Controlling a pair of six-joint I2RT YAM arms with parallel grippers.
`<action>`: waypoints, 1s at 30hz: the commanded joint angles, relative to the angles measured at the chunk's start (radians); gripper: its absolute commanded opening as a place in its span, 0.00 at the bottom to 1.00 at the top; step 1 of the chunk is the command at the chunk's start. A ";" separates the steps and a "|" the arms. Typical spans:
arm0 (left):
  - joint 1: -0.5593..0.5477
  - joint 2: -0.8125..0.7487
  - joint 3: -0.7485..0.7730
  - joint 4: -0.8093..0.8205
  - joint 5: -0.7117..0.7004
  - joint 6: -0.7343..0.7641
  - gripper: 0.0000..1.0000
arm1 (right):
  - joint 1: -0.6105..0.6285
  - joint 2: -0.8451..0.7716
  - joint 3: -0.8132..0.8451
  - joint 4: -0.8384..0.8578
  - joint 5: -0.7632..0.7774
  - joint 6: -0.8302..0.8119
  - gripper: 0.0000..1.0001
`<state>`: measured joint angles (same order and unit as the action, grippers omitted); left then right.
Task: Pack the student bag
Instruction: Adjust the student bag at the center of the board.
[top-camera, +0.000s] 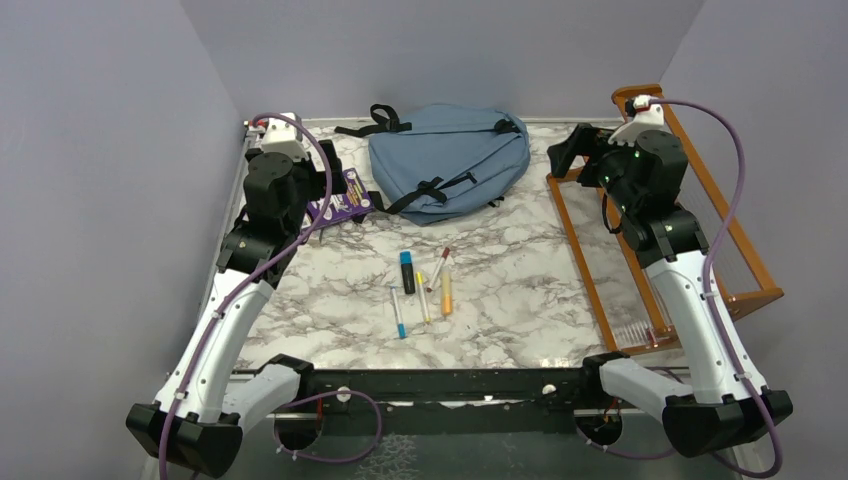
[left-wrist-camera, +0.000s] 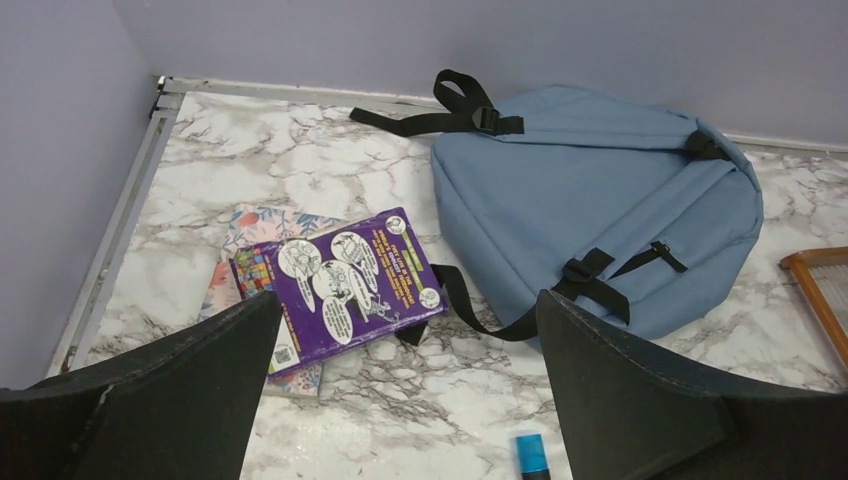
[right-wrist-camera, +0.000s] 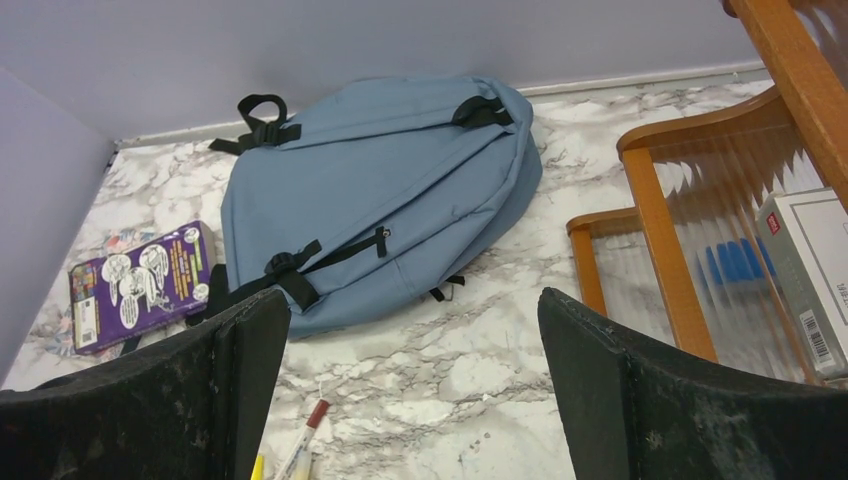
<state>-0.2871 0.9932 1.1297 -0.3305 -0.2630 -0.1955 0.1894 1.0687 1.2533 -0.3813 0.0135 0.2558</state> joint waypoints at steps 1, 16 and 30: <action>0.007 -0.020 0.003 0.039 0.034 0.023 0.99 | -0.005 -0.005 -0.003 0.038 0.037 -0.005 1.00; 0.008 0.013 -0.075 0.084 -0.018 -0.006 0.99 | -0.005 0.016 -0.077 0.009 0.096 0.045 1.00; -0.024 0.048 -0.087 0.010 -0.058 0.012 0.99 | -0.005 0.228 0.089 -0.111 -0.107 0.130 0.97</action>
<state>-0.3061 1.0401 1.0298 -0.2832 -0.3058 -0.1833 0.1894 1.2434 1.2732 -0.4374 -0.0410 0.3428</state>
